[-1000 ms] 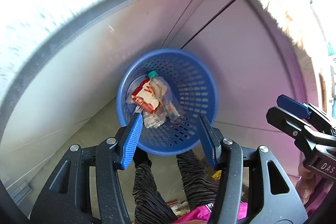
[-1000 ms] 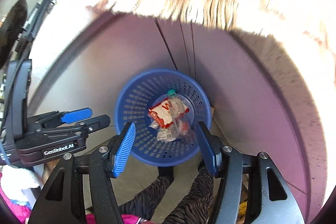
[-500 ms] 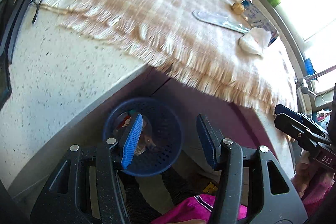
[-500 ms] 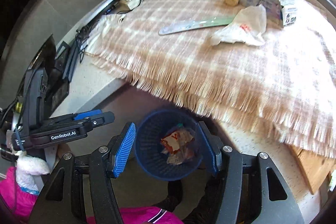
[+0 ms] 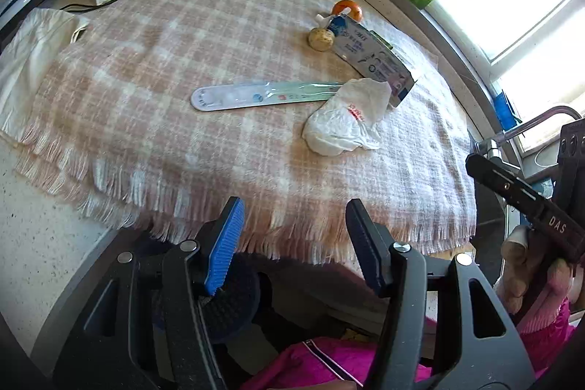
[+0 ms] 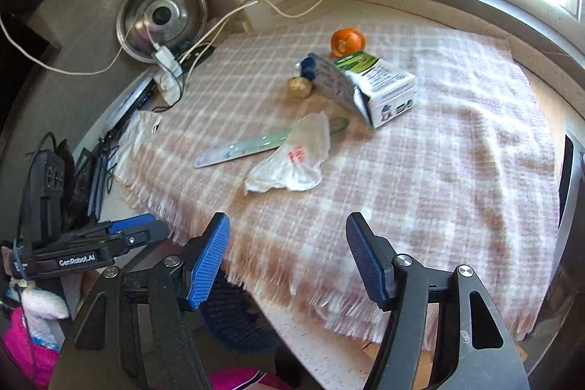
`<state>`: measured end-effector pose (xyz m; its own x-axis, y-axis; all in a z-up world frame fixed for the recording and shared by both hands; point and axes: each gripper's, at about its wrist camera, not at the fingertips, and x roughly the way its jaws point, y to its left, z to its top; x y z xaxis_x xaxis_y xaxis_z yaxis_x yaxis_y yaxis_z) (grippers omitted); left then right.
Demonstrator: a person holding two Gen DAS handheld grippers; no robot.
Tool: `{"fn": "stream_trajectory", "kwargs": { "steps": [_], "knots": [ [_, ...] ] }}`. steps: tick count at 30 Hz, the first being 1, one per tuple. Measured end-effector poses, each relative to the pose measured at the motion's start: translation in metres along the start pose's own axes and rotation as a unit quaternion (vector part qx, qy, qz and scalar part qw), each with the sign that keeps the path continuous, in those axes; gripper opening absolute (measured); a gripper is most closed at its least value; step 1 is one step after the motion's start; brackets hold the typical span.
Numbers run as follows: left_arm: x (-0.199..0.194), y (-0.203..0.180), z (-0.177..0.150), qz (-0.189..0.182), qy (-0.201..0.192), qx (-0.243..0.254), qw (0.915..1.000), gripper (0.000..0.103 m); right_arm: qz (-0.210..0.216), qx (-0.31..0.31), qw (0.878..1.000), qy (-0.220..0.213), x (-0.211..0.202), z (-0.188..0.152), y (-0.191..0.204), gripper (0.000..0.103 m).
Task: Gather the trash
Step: 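Raise both tools back over the counter toward the remaining items, then grasp the white tissue with the left tool while the right tool grasps the green milk carton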
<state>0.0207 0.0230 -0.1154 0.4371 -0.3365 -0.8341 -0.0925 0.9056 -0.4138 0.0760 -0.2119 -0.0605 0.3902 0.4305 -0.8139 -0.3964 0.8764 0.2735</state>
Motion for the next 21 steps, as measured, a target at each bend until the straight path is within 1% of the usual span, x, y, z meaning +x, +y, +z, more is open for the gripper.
{"fn": "stream_trajectory", "kwargs": {
  "steps": [6,11,14,17,21],
  "knots": [
    [0.019,-0.021,0.014,0.000,0.010,0.016,0.9998,0.059,-0.011,0.017,0.999,-0.027,-0.009,0.037,-0.035,0.067],
    [0.034,-0.034,0.022,0.005,0.018,0.020,0.9996,0.059,-0.016,0.021,0.999,-0.026,-0.002,0.070,-0.062,0.067],
    [0.042,-0.039,0.027,0.009,0.022,0.022,0.9995,0.059,-0.025,0.016,0.999,-0.013,0.012,0.089,-0.076,0.067],
    [0.050,-0.044,0.032,0.016,0.025,0.028,0.9992,0.059,-0.026,0.000,1.000,0.015,0.032,0.106,-0.083,0.067],
    [0.059,-0.050,0.041,0.024,0.030,0.037,0.9986,0.059,-0.013,-0.022,0.998,0.052,0.059,0.122,-0.084,0.067]
  ]
}}
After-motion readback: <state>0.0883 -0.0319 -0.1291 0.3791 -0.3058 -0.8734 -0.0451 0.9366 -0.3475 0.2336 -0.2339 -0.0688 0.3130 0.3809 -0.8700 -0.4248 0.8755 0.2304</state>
